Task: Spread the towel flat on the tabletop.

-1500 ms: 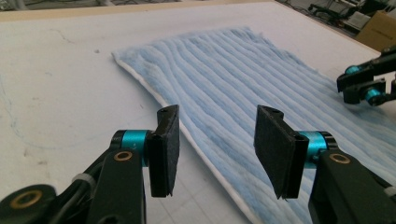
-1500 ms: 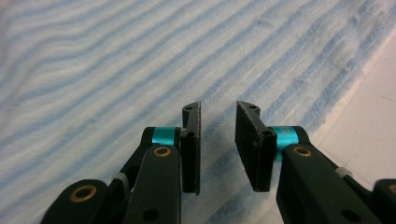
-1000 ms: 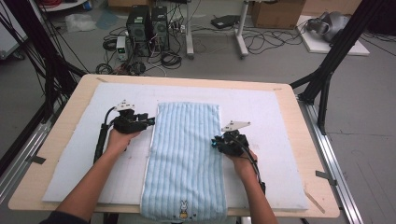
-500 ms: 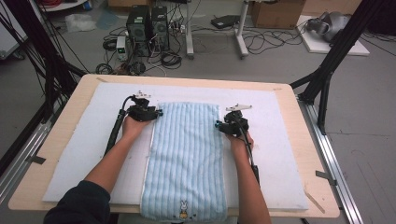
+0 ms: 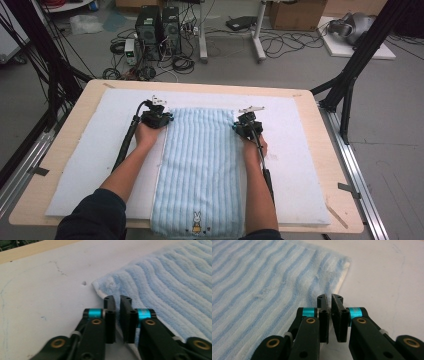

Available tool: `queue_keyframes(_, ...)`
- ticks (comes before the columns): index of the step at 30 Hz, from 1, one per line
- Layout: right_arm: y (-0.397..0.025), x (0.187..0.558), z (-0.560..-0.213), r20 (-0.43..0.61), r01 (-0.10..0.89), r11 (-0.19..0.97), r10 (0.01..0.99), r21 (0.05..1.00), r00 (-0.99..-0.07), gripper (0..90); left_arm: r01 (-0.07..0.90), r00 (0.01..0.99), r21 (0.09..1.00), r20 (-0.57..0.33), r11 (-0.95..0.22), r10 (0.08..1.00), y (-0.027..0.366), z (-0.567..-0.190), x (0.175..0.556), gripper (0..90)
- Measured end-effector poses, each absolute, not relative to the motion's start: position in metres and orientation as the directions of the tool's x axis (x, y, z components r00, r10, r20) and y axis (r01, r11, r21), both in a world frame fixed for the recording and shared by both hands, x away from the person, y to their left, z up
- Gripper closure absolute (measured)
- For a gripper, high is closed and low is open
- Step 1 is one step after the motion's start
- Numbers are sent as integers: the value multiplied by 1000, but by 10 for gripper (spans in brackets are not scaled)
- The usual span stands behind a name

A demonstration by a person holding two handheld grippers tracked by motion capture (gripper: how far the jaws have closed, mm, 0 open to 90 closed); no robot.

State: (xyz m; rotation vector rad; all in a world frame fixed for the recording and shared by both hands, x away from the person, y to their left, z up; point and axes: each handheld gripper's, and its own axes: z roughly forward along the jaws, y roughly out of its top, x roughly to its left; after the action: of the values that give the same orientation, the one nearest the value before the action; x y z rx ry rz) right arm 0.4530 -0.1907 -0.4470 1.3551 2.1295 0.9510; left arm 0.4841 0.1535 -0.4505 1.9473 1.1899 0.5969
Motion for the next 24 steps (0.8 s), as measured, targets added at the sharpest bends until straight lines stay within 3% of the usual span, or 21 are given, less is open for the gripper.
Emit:
queue_keyframes(3, -192, 453, -445, -3, 592, 268, 913, 760, -409, 737, 530, 453, 811, -26, -246, 891, 160, -449, 485, 629)
queue_keyframes(10, -200, 452, -441, 36, 590, 233, 913, 773, -407, 650, 544, 444, 799, -15, -256, 896, 161, -451, 488, 651)
queue_keyframes(16, -204, 438, -431, 13, 551, 291, 877, 782, -481, 585, 563, 408, 793, -23, -231, 913, 167, -450, 489, 551)
queue_keyframes(24, -226, 408, -425, 19, 504, 312, 836, 805, -548, 449, 527, 494, 842, -189, -119, 848, 187, -441, 459, 398)
